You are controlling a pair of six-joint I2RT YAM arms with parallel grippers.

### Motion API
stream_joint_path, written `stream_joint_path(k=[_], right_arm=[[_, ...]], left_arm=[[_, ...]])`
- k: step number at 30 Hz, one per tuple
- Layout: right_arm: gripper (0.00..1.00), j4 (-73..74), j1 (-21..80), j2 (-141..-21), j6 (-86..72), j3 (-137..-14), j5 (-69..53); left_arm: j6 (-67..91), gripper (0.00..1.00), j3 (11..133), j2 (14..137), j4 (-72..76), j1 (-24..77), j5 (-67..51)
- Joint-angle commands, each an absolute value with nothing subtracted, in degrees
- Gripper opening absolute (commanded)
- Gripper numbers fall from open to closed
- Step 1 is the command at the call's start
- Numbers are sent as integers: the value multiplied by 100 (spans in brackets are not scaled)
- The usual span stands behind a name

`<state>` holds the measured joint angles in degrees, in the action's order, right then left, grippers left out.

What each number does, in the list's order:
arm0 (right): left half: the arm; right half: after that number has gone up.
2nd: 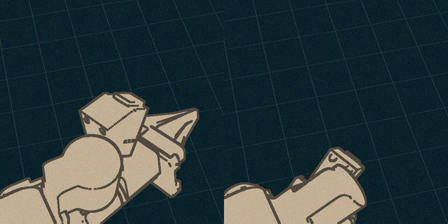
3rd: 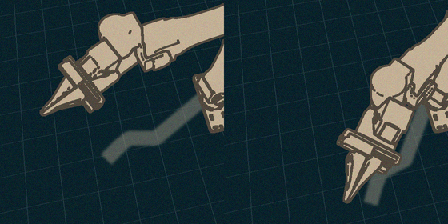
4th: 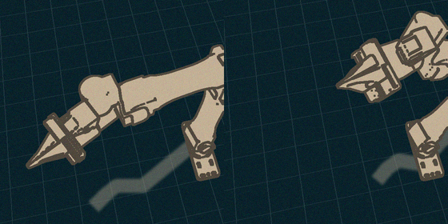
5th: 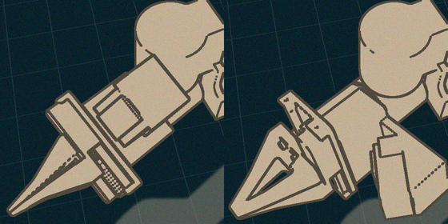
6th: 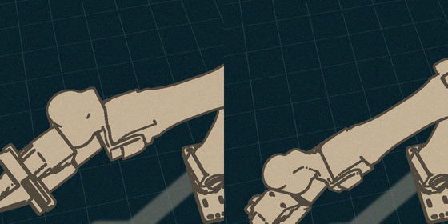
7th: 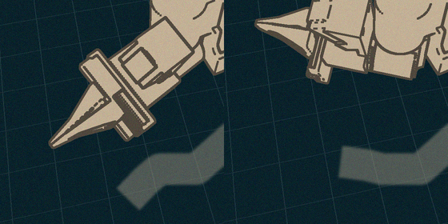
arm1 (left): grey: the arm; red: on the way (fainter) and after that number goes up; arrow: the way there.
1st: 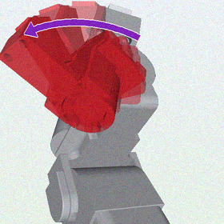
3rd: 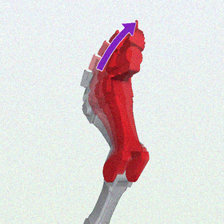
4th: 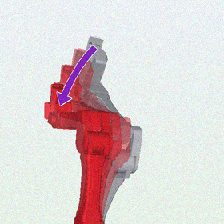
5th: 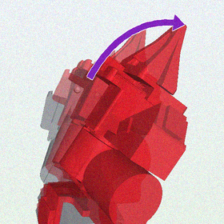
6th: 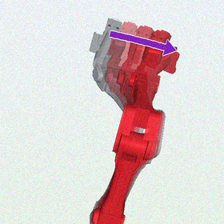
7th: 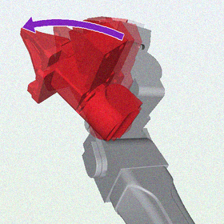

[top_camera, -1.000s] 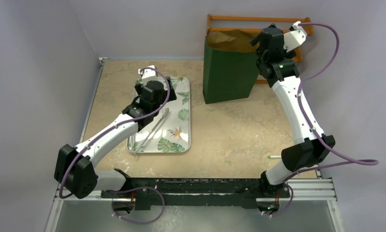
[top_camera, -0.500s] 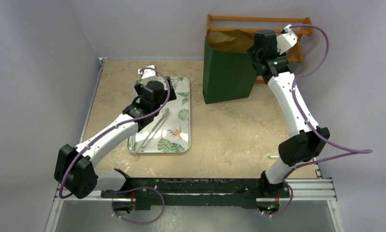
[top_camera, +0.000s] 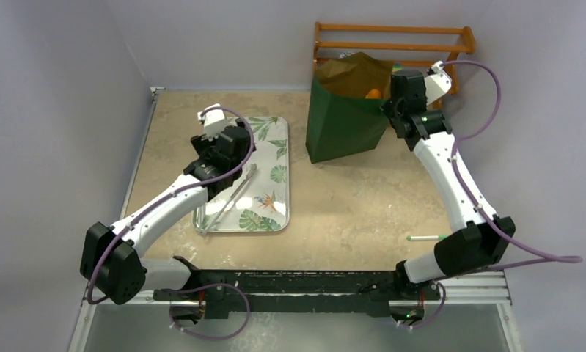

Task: Take the fake bread out of the paper bag
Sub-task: Move the paper bag to the center of the board, then move the container to the center of the board.

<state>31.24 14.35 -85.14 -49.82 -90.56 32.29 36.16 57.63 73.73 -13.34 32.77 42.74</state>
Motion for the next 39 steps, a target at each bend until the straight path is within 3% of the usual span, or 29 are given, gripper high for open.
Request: stream_joint_path(k=[1,3,6,14,23,30,39], right_arm=[[0,2634,1466,-7886,-4878,-8660,2808],[0,2557,1467,-7722,-4834,-8510,2694],[0,2536,1468,-7577,-4781,-8414,2655],[0,2508,1468,-7424,-4696,-8310,2465],[0,2375,1463,-7339,-4563,-8200,2286],[0,2342,1463,-7320,-4501,-8224,2236],[0,2250,1466,-7409,-4407,-8305,2094]], left_arm=[[4571,100,5938,7364,-2328,3256,5881],[4956,100,6013,7517,-2758,3043,5983],[5246,100,6004,7747,-3072,2210,4985],[4857,100,5835,8171,-3313,1191,4084],[4568,100,5839,8253,-2797,575,3208],[3956,100,6638,9280,-2689,309,2448],[3563,99,7190,10284,-2485,308,2559]])
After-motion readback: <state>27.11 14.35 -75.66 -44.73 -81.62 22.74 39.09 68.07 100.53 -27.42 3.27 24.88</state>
